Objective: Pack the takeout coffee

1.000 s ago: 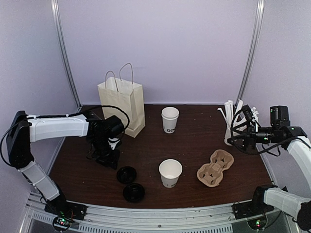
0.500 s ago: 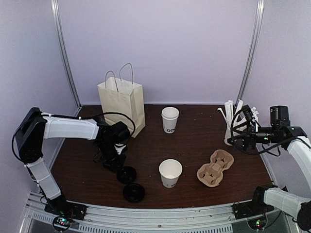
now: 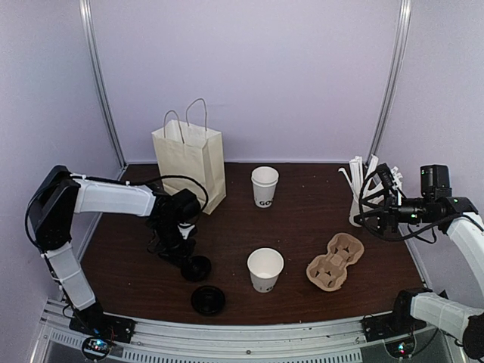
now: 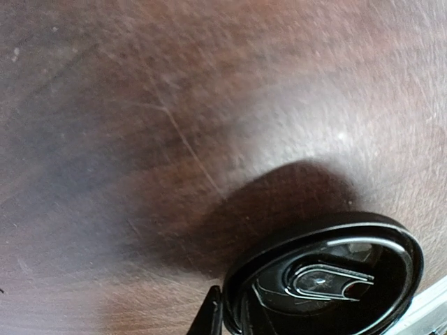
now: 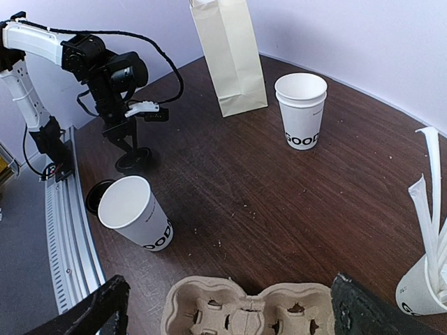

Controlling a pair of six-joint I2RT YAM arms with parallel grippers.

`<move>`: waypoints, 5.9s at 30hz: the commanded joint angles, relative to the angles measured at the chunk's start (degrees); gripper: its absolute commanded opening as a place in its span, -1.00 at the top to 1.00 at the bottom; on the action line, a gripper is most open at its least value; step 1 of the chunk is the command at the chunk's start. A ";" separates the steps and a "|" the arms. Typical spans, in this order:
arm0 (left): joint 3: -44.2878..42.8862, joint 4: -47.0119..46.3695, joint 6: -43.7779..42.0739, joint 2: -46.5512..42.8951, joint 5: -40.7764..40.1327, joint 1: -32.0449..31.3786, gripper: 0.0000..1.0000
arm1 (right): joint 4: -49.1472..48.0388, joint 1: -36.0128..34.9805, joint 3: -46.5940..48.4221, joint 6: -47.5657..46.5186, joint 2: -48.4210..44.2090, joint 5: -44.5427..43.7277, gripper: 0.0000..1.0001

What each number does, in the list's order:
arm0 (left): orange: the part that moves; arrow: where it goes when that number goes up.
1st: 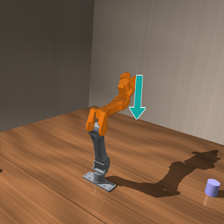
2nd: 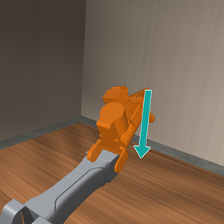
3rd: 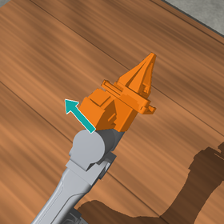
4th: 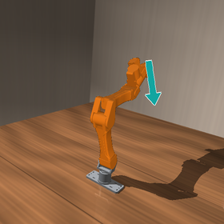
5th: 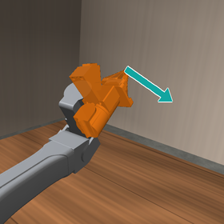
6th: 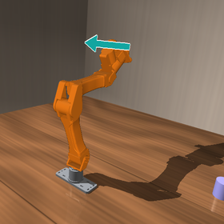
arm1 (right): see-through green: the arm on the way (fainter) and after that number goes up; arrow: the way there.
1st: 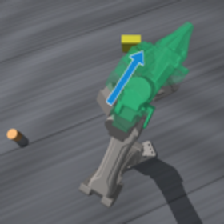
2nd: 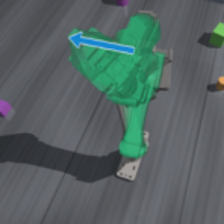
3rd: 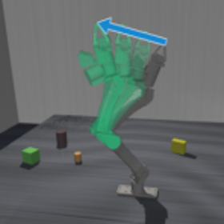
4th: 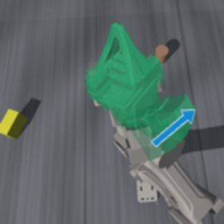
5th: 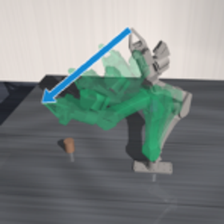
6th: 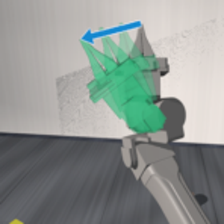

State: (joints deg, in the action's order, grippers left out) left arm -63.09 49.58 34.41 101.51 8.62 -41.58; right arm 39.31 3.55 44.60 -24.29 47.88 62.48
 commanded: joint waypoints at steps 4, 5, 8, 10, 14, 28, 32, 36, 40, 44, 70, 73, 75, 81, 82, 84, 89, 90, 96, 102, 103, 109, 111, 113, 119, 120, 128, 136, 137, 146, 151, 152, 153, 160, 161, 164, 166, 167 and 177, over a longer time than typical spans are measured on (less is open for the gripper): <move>0.19 -0.08 -2.17 -1.95 1.12 6.03 0.82 | 0.33 -0.39 -0.57 -0.95 -1.00 -0.93 -1.00; 0.04 0.32 -2.83 -2.44 1.17 7.95 0.82 | 0.42 -0.39 -0.57 -0.94 -1.02 -0.89 -1.00; -1.41 1.32 -5.20 -3.32 2.27 16.76 0.82 | 0.34 -0.39 -0.52 -0.98 -1.11 -0.76 -1.00; -3.64 1.38 -6.87 -3.19 1.22 22.63 0.83 | 0.46 -0.39 -0.57 -1.08 -1.23 -0.65 -1.00; -11.12 1.34 -8.62 1.02 0.60 31.55 0.83 | 0.59 -0.39 -0.48 -1.17 -1.47 -0.67 -1.00; -18.04 1.92 -8.90 5.83 0.03 37.29 0.26 | 0.37 -0.83 -0.65 -0.87 -1.70 -1.39 -1.00; -12.99 -2.06 -13.00 -6.61 0.58 30.36 0.23 | 0.39 -0.83 -0.74 -0.96 -1.58 -1.61 -1.00; -10.92 0.35 -17.61 -16.54 -5.31 13.21 0.18 | 0.07 -0.83 -0.83 -1.04 -0.79 -2.07 -1.00; -6.01 -0.34 -15.21 -23.46 -2.70 1.46 0.19 | -0.62 -0.89 -0.96 -0.77 0.37 -2.05 -1.00; 3.35 -5.54 -21.61 -30.79 0.46 -13.19 0.08 | -0.85 -0.92 -1.01 -0.42 0.68 -1.98 -1.00; 2.97 -5.69 -36.13 -7.00 -12.81 -39.25 0.22 | -0.90 -0.83 -1.17 -0.21 0.27 -2.74 -1.00; 2.63 -5.47 -36.82 -5.38 -13.05 -39.28 0.31 | -0.86 -0.83 -1.18 -0.25 0.25 -2.76 -1.00; 2.62 -5.54 -36.80 -5.02 -13.06 -39.25 0.36 | -0.88 -0.83 -1.18 -0.27 0.25 -2.76 -1.00; 2.61 -5.46 -36.70 -5.14 -12.92 -39.23 0.58 | -0.90 -0.83 -1.26 -0.32 0.26 -2.72 -1.00; 2.70 -5.45 -36.70 -5.18 -13.02 -39.21 0.62 | -0.90 -0.83 -1.27 -0.32 0.26 -2.73 -1.00; 2.79 -5.46 -36.73 -5.11 -12.55 -39.23 0.68 | -0.99 -0.83 -1.33 -0.36 0.16 -2.73 -1.00; 2.44 -4.64 -37.08 -5.94 -13.04 -39.24 0.74 | -1.07 -0.83 -1.31 -0.23 -0.25 -2.72 -1.00; 1.85 -3.97 -36.75 -7.00 -13.36 -39.24 0.74 | -1.08 -0.83 -1.35 -0.18 -0.29 -2.71 -1.00; -4.84 -2.20 -34.60 -18.45 -16.05 -39.08 0.76 | 0.30 -1.03 0.89 -0.46 0.61 -2.44 -1.00; -6.45 -16.25 -31.97 -30.70 -14.81 -34.81 0.77 | 4.14 -7.47 11.51 2.57 5.61 -2.16 -1.00; -4.95 -21.77 -30.92 -32.35 -13.04 -33.31 0.78 | 4.32 -9.54 13.50 3.40 6.73 -2.96 -1.00; 0.04 -51.13 -22.65 -33.41 -3.11 -25.69 0.79 | 5.25 -22.23 27.56 6.79 16.74 -3.47 -1.00; 0.07 -56.77 -21.02 -32.00 -2.00 -24.77 0.80 | 4.97 -25.77 31.56 8.30 19.85 -4.56 -1.00; 0.62 -62.47 -18.87 -30.73 0.75 -23.51 0.79 | 4.08 -28.78 35.26 11.33 22.66 -5.37 -1.00; 4.28 -73.65 -11.96 -29.09 6.98 -20.03 0.79 | -4.89 -33.45 40.74 25.70 30.75 -0.37 -1.00; 5.12 -75.62 -10.33 -29.21 8.17 -19.30 0.78 | -6.22 -34.51 40.90 27.06 31.29 -0.01 -1.00; 7.16 -82.44 0.75 -28.47 18.66 -14.36 0.78 | 6.75 -42.10 50.81 9.90 35.28 -10.49 -1.00; 7.72 -84.44 4.51 -28.04 22.96 -14.05 0.78 | 7.71 -45.49 54.97 7.62 38.21 -12.37 -1.00; 8.06 -85.05 4.98 -28.04 23.08 -14.01 0.78 | 7.71 -45.75 55.48 7.54 38.51 -12.79 -1.00; 8.11 -87.74 8.08 -26.36 25.57 -14.03 0.78 | 7.64 -47.66 58.67 8.50 40.48 -13.45 -1.00; 8.33 -88.33 8.59 -25.86 25.54 -14.04 0.78 | 8.01 -48.10 58.98 8.52 40.54 -11.77 -1.00; 8.40 -88.58 8.69 -25.78 25.55 -14.04 0.78 | 8.06 -48.24 58.94 8.50 40.47 -11.35 -1.00; 8.49 -88.88 8.73 -25.76 25.50 -14.03 0.78 | 8.17 -48.35 58.86 8.40 40.47 -10.94 -1.00; 8.81 -89.77 8.99 -25.48 24.96 -14.04 0.78 | 8.37 -48.92 58.68 8.17 40.68 -9.74 -1.00; 9.01 -90.06 9.06 -25.49 24.70 -14.01 0.78 | 8.00 -48.95 58.64 8.56 40.65 -9.74 -1.00; 9.74 -91.41 9.38 -25.47 24.10 -13.97 0.78 | 7.02 -48.99 58.36 9.80 40.84 -9.68 -0.97; 9.99 -91.97 9.66 -25.37 23.75 -13.92 0.78 | 6.39 -49.16 58.24 10.77 41.06 -9.60 -0.96; 10.00 -92.26 9.81 -25.28 23.76 -13.97 0.78 | 5.90 -49.25 58.23 11.29 41.13 -9.70 -0.95; 11.76 -99.39 13.01 -23.87 22.40 -13.90 0.78 | 4.40 -50.38 57.69 12.67 42.24 -12.19 -0.88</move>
State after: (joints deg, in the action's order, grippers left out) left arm -51.77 -43.11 45.78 76.97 32.01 -55.81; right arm 45.19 -46.00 102.15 -12.64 89.54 51.48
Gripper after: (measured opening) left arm 0.113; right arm 0.948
